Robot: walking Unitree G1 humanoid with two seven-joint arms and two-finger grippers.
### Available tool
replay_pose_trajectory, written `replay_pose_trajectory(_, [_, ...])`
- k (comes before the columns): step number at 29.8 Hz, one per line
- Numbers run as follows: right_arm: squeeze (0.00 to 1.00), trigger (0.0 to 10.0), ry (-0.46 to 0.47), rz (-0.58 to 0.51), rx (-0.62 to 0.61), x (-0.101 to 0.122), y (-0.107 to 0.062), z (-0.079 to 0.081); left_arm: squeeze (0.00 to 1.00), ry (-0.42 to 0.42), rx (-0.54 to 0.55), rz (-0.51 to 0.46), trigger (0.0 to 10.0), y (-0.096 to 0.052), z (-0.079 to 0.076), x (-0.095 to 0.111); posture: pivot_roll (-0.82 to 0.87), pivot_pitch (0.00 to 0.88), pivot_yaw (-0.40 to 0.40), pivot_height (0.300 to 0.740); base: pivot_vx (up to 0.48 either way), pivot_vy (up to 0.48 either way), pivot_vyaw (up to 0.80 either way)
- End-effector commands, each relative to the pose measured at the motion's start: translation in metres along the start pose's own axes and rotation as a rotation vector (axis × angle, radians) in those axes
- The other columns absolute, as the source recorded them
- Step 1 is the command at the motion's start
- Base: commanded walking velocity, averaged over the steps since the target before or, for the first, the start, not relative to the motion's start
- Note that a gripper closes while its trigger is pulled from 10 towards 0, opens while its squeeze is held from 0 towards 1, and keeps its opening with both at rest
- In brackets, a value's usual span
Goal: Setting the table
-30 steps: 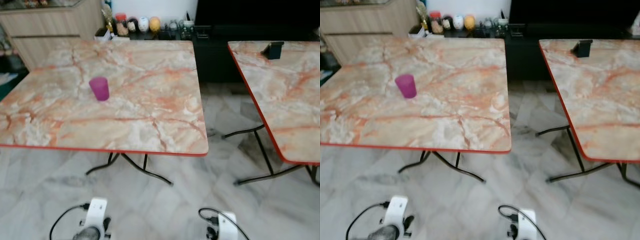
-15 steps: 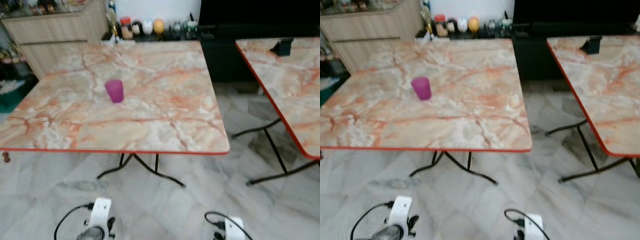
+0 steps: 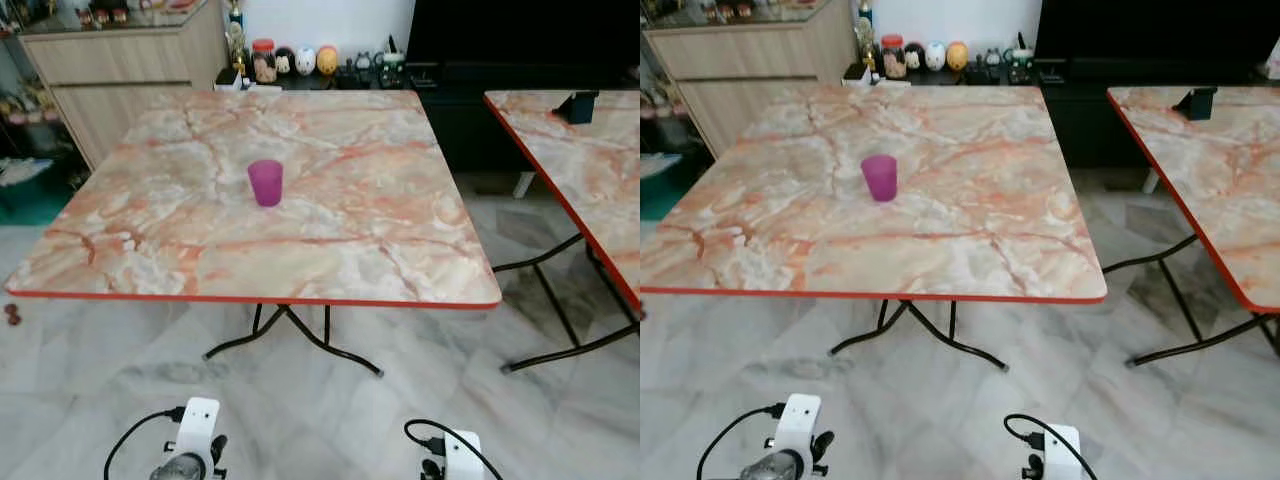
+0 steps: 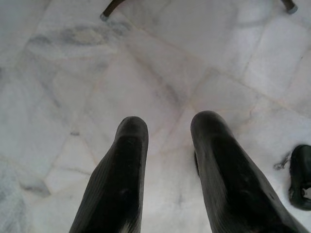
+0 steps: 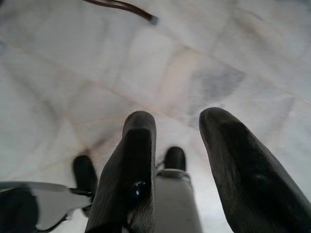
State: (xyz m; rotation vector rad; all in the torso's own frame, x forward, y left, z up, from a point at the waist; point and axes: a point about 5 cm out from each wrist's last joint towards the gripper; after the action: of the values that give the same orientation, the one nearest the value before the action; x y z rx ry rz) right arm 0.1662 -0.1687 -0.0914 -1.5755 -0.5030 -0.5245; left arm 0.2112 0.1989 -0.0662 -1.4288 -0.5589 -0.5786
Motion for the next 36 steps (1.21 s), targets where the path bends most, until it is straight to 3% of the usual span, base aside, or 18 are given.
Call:
replay_pose_trajectory(1, [0.00, 10.0, -0.002, 0.007, -0.009, -0.002, 0.000, -0.004, 0.00, 0.009, -0.006, -0.004, 10.0, 0.000, -0.003, 0.000, 0.03, 0.000, 0.011, 0.731, 0.000, 0.000, 0.00])
replay_pose_trajectory(10, [0.00, 10.0, -0.005, 0.014, -0.009, -0.004, -0.001, -0.005, 0.00, -0.014, -0.014, -0.019, 10.0, 0.000, -0.004, 0.000, 0.03, 0.000, 0.009, 0.731, 0.000, 0.000, 0.00])
replay_pose_trajectory(27, [0.00, 10.0, -0.001, 0.032, -0.008, -0.009, -0.002, -0.006, 0.00, 0.027, -0.017, -0.006, 10.0, -0.001, -0.006, -0.003, 0.02, 0.000, 0.008, 0.731, 0.000, 0.000, 0.00])
replay_pose_trajectory(33, [0.00, 10.0, 0.001, 0.037, -0.008, -0.011, -0.003, -0.006, 0.00, 0.053, -0.018, -0.093, 10.0, -0.002, -0.002, 0.004, 0.03, 0.000, 0.012, 0.731, 0.000, 0.000, 0.00])
replay_pose_trajectory(36, [0.00, 10.0, -0.005, 0.046, -0.002, -0.014, -0.003, -0.006, 0.00, 0.053, 0.017, -0.181, 10.0, -0.006, 0.012, 0.008, 0.05, 0.000, 0.006, 0.731, 0.000, 0.000, 0.00])
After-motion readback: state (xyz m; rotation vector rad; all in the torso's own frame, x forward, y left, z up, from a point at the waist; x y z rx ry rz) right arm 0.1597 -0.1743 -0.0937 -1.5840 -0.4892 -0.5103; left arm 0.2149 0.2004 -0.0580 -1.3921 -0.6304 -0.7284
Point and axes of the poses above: a point about 5 cm out from each wrist's last joint towards the gripper, its own y axis pointing out of the wrist towards the gripper, its own x axis along the axis of the wrist's last joint, z = x × y, and after that the axes turned 6 degrees about -y, right-handed
